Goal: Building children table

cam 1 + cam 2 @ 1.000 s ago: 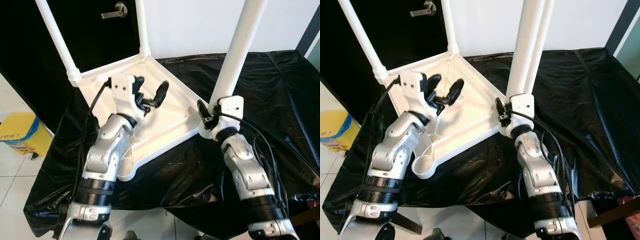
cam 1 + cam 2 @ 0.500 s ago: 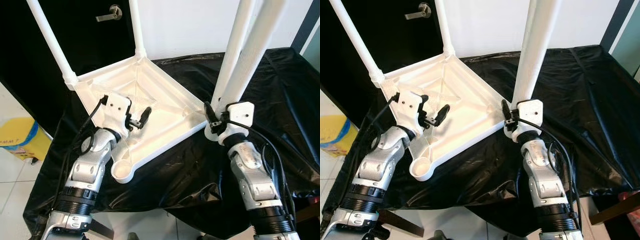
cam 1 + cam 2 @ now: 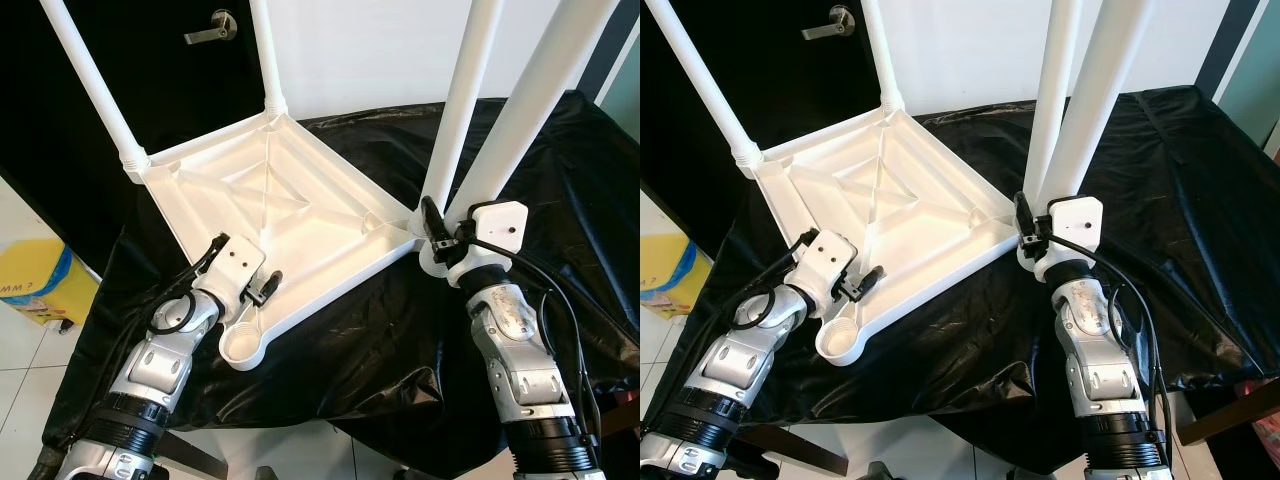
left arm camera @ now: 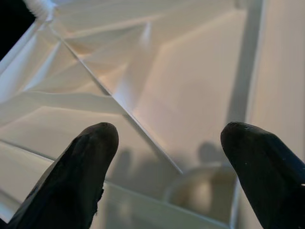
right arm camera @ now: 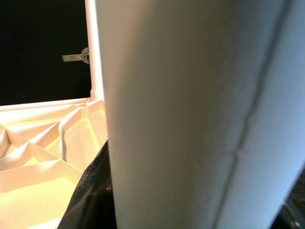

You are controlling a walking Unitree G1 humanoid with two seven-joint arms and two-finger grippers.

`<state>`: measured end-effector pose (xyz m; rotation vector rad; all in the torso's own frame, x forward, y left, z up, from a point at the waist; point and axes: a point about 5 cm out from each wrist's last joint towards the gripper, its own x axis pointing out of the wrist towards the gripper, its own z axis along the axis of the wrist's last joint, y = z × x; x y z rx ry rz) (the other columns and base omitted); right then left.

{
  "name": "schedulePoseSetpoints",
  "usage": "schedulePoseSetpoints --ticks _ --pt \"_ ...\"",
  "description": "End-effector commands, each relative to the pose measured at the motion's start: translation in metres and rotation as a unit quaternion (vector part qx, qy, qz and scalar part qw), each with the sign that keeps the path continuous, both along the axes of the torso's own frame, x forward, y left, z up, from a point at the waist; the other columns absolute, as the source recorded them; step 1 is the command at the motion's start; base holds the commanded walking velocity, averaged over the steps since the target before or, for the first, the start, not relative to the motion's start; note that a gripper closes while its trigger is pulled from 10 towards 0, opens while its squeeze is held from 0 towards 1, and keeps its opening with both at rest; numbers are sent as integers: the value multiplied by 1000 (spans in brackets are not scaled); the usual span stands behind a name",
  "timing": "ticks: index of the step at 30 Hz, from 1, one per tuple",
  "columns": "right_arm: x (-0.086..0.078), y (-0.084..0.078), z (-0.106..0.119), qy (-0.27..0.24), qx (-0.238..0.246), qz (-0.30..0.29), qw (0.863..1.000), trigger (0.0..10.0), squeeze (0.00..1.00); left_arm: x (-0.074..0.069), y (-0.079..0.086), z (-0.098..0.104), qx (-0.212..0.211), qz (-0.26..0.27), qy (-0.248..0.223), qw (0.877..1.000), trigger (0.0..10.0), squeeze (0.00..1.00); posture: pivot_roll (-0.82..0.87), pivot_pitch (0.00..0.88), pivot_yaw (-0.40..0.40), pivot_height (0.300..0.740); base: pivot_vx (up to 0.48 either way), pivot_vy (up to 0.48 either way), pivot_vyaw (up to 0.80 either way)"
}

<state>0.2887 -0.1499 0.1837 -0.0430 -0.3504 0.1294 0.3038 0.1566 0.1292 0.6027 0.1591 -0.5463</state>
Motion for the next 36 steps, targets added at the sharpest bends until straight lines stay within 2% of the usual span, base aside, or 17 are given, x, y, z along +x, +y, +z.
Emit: schedulePoseSetpoints --ticks 1,5,12,15,22,24,25,26,30,31,36 --pt "-2 -2 5 -13 6 0 1000 10000 0 -5 0 -7 30 -16 14 999 10000 0 -133 58 62 740 0 0 0" --pt "-4 -2 5 -11 5 2 1000 10000 0 -18 -13 -18 72 -69 37 994 10000 0 -138 63 61 740 0 0 0" --pt "-5 -3 6 -10 1 1 1000 10000 0 -30 -36 -21 53 -124 68 989 10000 0 -143 63 64 740 0 0 0" --pt "-5 -4 6 -10 1 0 1000 10000 0 -32 -46 -21 45 -139 66 987 10000 0 -145 62 65 740 0 0 0" --pt "-5 -4 6 -10 1 -1 1000 10000 0 -29 -60 -16 17 -132 60 989 10000 0 -154 57 73 740 0 0 0" --pt "-6 -4 6 -10 1 -2 1000 10000 0 -25 -72 -14 4 -119 53 991 10000 0 -160 56 79 740 0 0 0" --pt "-6 -4 6 -10 1 -2 1000 10000 0 -25 -72 -14 4 -119 53 991 10000 0 -160 56 79 740 0 0 0" --pt "-7 -4 6 -10 0 -2 1000 10000 0 -23 -83 -10 -8 -111 46 993 10000 0 -161 56 81 740 0 0 0" --pt "-7 -4 6 -10 0 -3 1000 10000 0 -21 -89 -7 -23 -102 46 993 10000 0 -161 52 82 740 0 0 0" --pt "-7 -4 5 -10 1 -3 1000 10000 0 -16 -90 -1 -40 -86 39 995 10000 0 -160 48 84 740 0 0 0" --pt "-6 -3 5 -9 1 -2 1000 10000 0 -7 -87 10 -67 -57 22 996 10000 0 -158 45 85 740 0 0 0"
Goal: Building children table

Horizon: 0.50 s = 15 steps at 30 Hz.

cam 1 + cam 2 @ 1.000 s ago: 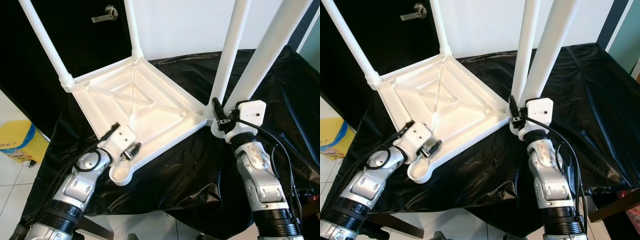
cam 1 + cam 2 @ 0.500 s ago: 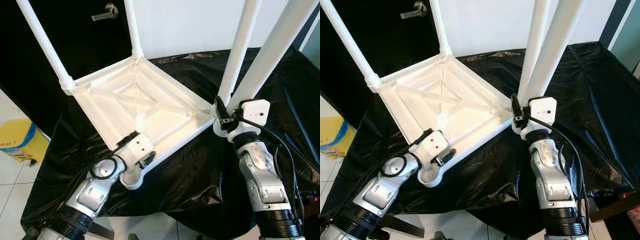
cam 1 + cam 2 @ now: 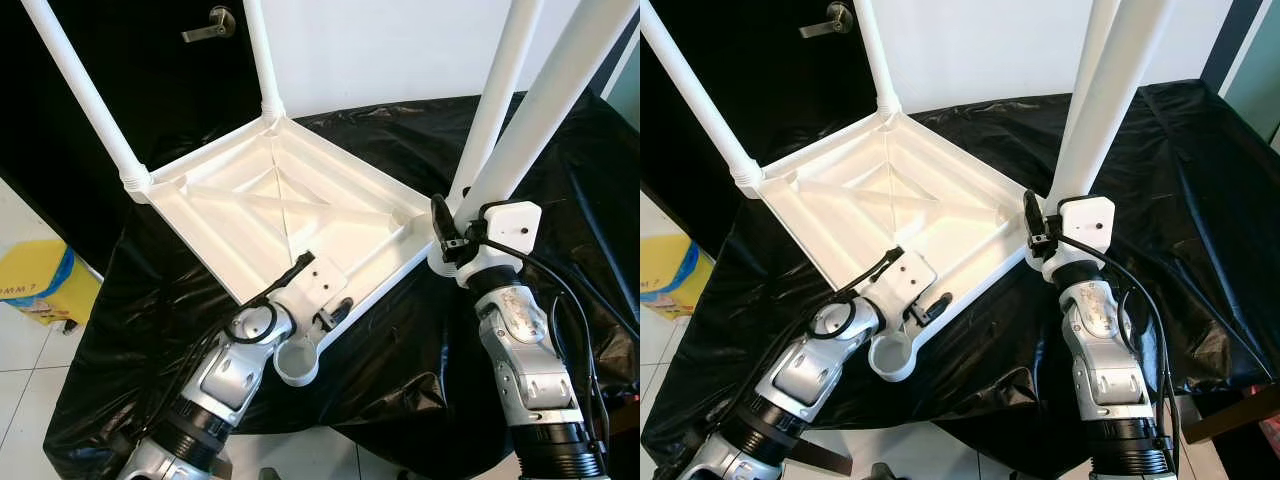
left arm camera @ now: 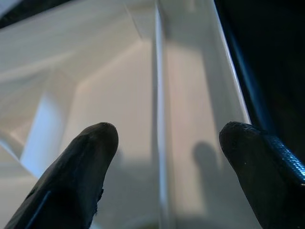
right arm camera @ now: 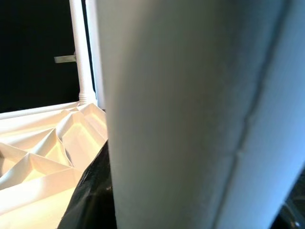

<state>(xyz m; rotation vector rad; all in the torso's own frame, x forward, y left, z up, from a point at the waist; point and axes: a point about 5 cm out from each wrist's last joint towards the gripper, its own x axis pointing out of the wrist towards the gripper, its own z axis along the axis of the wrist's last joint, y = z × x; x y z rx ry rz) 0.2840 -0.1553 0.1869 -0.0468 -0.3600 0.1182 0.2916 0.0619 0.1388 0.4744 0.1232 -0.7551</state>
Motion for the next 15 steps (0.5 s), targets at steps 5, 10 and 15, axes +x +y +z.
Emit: schedulePoseSetpoints --ticks 5,10,15 --pt "-1 4 2 -5 3 5 1000 10000 0 27 30 36 -100 108 -49 988 10000 0 -153 38 93 740 0 0 0" --pt "-1 5 1 -5 5 5 1000 10000 0 32 47 52 -116 109 -75 984 10000 0 -151 37 97 740 0 0 0" --pt "-1 4 1 -5 5 4 1000 10000 0 28 74 52 -65 70 -72 993 10000 0 -148 40 93 740 0 0 0"
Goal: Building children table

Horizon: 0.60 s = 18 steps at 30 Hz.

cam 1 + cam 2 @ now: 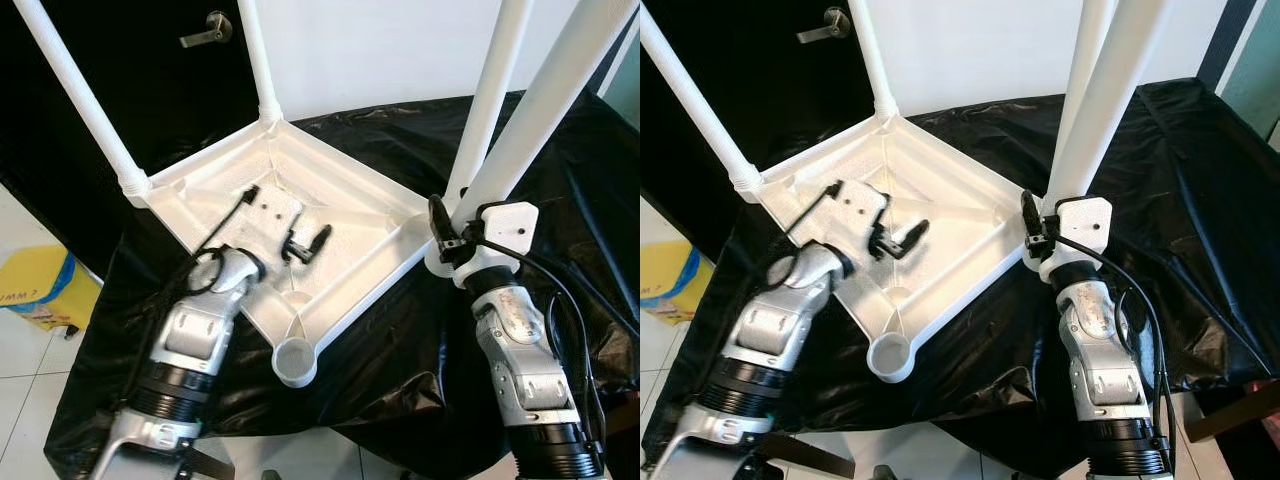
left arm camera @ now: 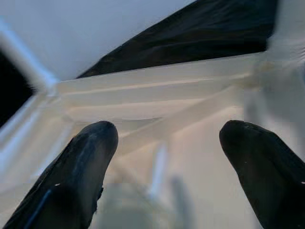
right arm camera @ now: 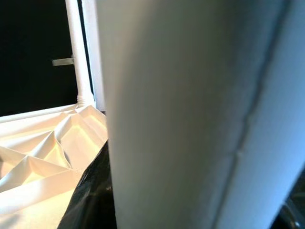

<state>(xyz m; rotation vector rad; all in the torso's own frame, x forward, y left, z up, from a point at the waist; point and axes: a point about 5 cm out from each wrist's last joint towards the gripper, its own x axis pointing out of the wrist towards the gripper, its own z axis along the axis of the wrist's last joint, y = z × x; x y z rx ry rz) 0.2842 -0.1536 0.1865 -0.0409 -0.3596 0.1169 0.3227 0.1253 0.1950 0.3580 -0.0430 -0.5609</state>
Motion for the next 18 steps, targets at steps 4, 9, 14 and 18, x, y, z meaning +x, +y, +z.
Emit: schedulePoseSetpoints --ticks 4,9,14,18 --pt "0 0 2 -6 2 1 1000 10000 0 -8 26 -11 70 -34 23 997 10000 0 -145 42 83 740 0 0 0" --pt "0 -1 4 -7 -1 5 1000 10000 0 -29 48 -32 192 -99 72 974 10000 0 -139 46 70 740 0 0 0" --pt "0 -2 4 -7 -3 7 1000 10000 0 -36 53 -45 222 -107 104 963 10000 0 -137 53 63 740 0 0 0" --pt "1 -1 5 -7 -4 8 1000 10000 0 -41 52 -52 239 -119 120 956 10000 0 -138 53 60 740 0 0 0"
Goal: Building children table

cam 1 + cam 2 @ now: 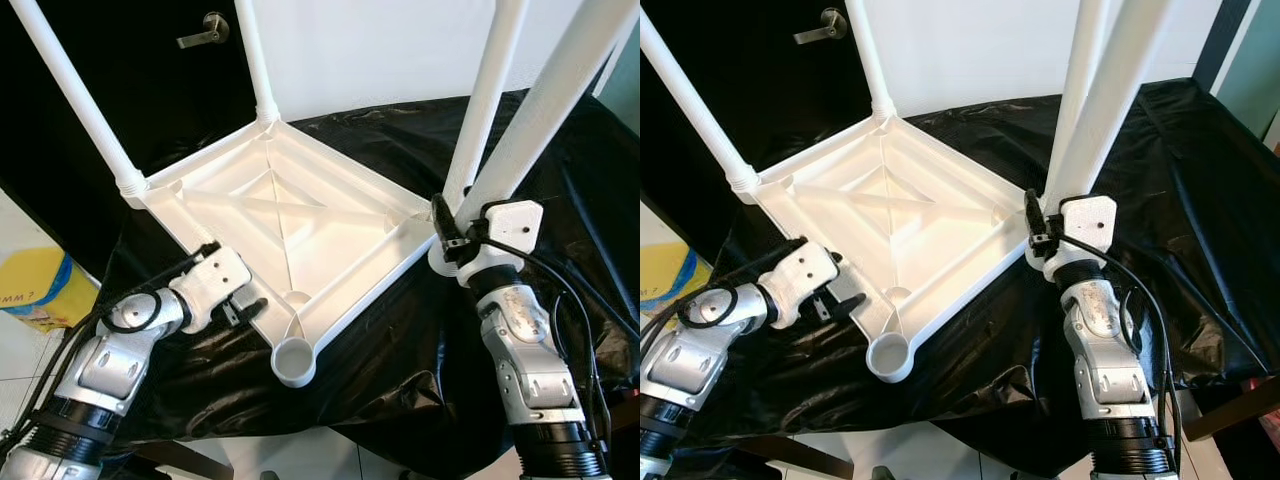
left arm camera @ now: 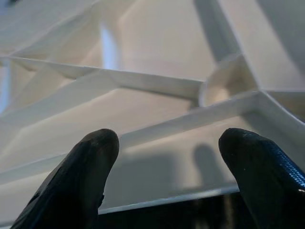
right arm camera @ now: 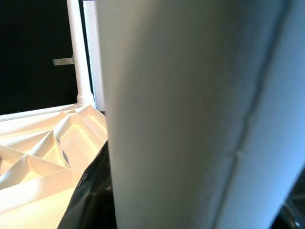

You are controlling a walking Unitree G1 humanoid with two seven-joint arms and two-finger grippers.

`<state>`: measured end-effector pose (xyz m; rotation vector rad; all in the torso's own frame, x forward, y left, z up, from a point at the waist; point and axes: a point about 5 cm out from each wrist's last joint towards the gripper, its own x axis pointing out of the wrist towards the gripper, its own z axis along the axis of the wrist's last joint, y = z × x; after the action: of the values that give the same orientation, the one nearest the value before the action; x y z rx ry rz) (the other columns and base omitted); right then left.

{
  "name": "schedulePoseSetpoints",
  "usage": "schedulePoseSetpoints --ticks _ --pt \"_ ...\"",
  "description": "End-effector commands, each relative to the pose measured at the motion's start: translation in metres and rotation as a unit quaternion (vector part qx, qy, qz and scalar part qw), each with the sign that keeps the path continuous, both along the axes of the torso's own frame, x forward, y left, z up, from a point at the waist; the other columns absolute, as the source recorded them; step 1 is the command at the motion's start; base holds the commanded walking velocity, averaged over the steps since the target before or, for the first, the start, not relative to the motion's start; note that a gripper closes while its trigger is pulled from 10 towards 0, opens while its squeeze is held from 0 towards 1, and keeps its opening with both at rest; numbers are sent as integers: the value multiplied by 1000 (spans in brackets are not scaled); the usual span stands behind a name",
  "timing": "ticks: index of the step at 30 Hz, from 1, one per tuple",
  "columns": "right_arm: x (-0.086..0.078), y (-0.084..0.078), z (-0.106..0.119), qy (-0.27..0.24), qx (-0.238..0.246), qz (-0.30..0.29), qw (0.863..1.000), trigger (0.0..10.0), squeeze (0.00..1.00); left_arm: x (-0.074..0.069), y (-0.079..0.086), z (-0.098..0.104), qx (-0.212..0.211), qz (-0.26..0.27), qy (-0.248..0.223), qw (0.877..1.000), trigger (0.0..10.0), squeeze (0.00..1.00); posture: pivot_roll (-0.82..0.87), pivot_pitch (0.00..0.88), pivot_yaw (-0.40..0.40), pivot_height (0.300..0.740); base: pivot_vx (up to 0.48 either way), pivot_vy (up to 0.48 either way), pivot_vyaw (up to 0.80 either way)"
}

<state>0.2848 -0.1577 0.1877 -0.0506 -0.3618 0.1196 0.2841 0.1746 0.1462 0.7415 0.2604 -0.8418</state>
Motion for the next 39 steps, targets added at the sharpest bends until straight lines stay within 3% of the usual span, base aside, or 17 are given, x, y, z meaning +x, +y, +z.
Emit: schedulePoseSetpoints --ticks 1,10,12,13,16,19,21,26,31,32,38,39 --pt "0 3 4 -6 1 8 1000 10000 0 -6 1 -6 27 -14 17 999 10000 0 -138 53 58 740 0 0 0" --pt "1 3 5 -6 0 10 1000 10000 0 -13 -16 -12 32 -59 32 997 10000 0 -142 51 57 740 0 0 0" --pt "1 2 5 -8 1 8 1000 10000 0 -22 -40 -14 16 -104 42 994 10000 0 -147 49 65 740 0 0 0" --pt "1 2 5 -8 1 8 1000 10000 0 -22 -40 -14 16 -104 42 994 10000 0 -147 49 65 740 0 0 0" --pt "1 2 5 -9 2 5 1000 10000 0 -29 -69 -14 -8 -147 43 988 10000 0 -150 47 75 740 0 0 0" --pt "1 2 5 -9 3 5 1000 10000 0 -29 -76 -14 -15 -152 44 987 10000 0 -150 47 75 740 0 0 0" --pt "0 2 5 -10 5 1 1000 10000 0 -29 -93 -16 -27 -165 41 985 10000 0 -160 45 82 740 0 0 0" --pt "-1 2 5 -11 6 -2 1000 10000 0 -22 -110 -14 -29 -167 20 985 10000 0 -165 43 87 740 0 0 0" --pt "-1 1 4 -11 6 -3 1000 10000 0 -17 -110 -13 -22 -165 14 986 10000 0 -165 43 87 740 0 0 0" --pt "-2 1 4 -10 5 -3 1000 10000 0 -8 -97 -13 -6 -156 16 988 10000 0 -163 43 91 740 0 0 0" --pt "-2 1 3 -9 5 -3 1000 10000 0 0 -81 -14 15 -144 17 989 10000 0 -161 42 94 740 0 0 0" --pt "-2 1 3 -10 5 -4 1000 10000 0 9 -67 -16 40 -125 20 991 10000 0 -158 39 101 740 0 0 0"
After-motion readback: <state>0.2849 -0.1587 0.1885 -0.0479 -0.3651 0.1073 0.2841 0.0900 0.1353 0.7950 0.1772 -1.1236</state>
